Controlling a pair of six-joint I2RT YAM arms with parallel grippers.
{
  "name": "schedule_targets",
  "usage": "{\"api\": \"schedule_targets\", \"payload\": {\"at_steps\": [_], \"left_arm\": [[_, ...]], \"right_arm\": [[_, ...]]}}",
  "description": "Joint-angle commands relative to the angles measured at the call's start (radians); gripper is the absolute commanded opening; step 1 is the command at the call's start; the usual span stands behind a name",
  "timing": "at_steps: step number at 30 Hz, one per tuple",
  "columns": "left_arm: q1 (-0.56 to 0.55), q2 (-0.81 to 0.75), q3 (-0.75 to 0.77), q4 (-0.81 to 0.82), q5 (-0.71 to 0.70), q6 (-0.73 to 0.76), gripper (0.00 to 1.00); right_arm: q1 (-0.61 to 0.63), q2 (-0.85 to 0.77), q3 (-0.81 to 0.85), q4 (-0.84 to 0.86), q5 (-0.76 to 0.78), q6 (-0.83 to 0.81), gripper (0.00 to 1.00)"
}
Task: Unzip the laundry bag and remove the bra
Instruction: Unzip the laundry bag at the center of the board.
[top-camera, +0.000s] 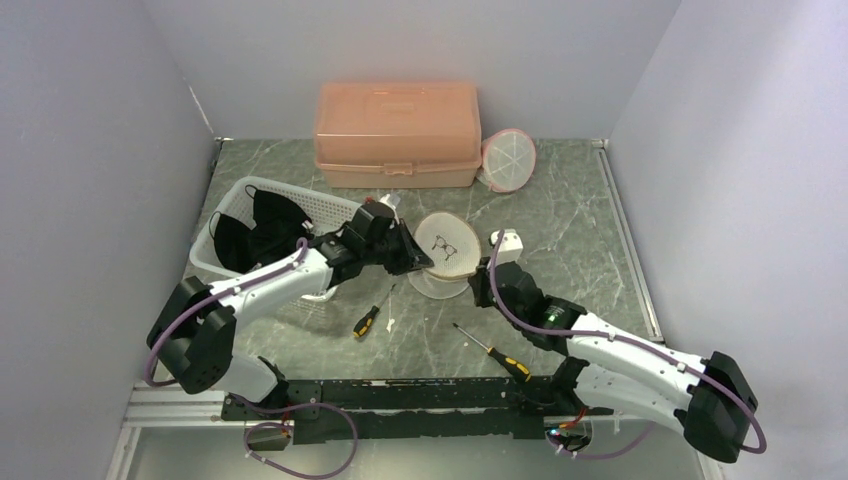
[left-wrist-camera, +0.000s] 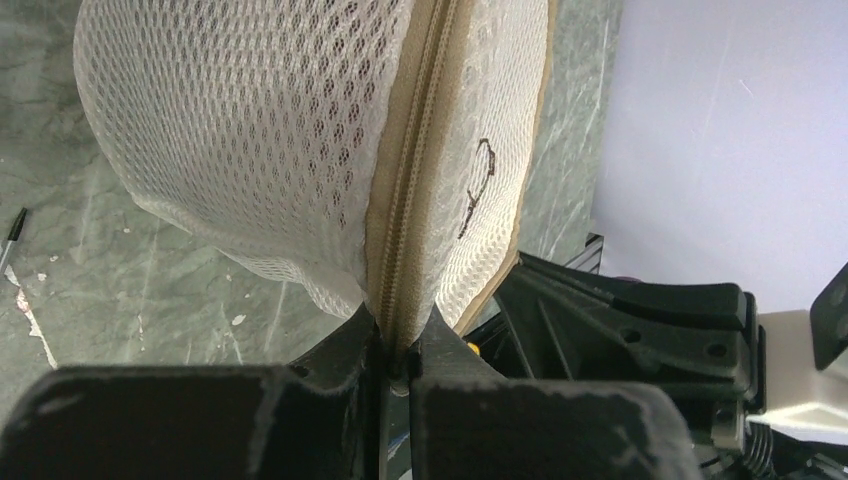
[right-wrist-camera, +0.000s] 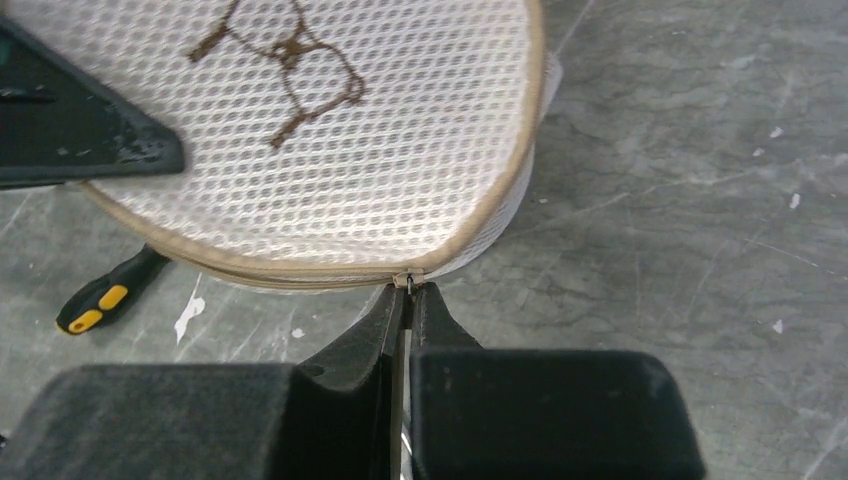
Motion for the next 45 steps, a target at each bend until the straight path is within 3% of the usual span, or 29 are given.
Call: {"api": "schedule_targets", "payload": {"at_steps": [1,8,14,20,23,26,29,34,35,36,37,45], "left_arm": [[0.023,-0.037,-0.003,-0.041,0.037,0.063,0.03],[0.055,-0.031,0.052,-0.064,0.137,0.181,0.03],[0.061,0.024,0.316,-0.310,0.163,0.442,0.03],[0.073,0.077,0.540,-0.482,0.152,0.583,0.03],[0.097,0.109,0.565,-0.500,0.148,0.632,0.04],[0.149,0.139,0.479,-0.413,0.244,0.601,0.09],[0.188,0.126,0.317,-0.207,0.350,0.534,0.24],[0.224,0.106,0.158,-0.024,0.367,0.428,0.44],[0.225,0.098,0.142,-0.020,0.352,0.411,0.52],[0.225,0.081,0.124,-0.018,0.319,0.384,0.68],[0.226,0.057,0.083,-0.007,0.276,0.349,0.91],[0.188,-0.268,-0.234,0.178,0.070,-0.070,0.94]], "right_arm": [[-0.054,-0.002,-0.004,0.048,0.030,0.013,0.00],[-0.065,-0.100,-0.061,0.155,-0.019,-0.059,0.00],[-0.027,-0.194,0.002,0.079,-0.109,-0.116,0.00],[0.032,-0.154,0.116,0.029,-0.114,-0.108,0.00],[0.053,-0.118,0.133,0.047,-0.105,-0.085,0.00],[0.079,-0.079,0.126,0.062,-0.081,-0.063,0.00],[0.096,-0.059,0.115,0.060,-0.054,-0.044,0.00],[0.104,-0.048,0.048,0.076,-0.046,-0.004,0.00],[0.104,-0.042,0.037,0.081,-0.048,0.003,0.00],[0.104,-0.039,0.024,0.085,-0.053,0.008,0.00],[0.104,-0.038,0.014,0.091,-0.055,0.012,0.00],[0.104,-0.054,-0.022,0.102,-0.079,-0.009,0.00]]}}
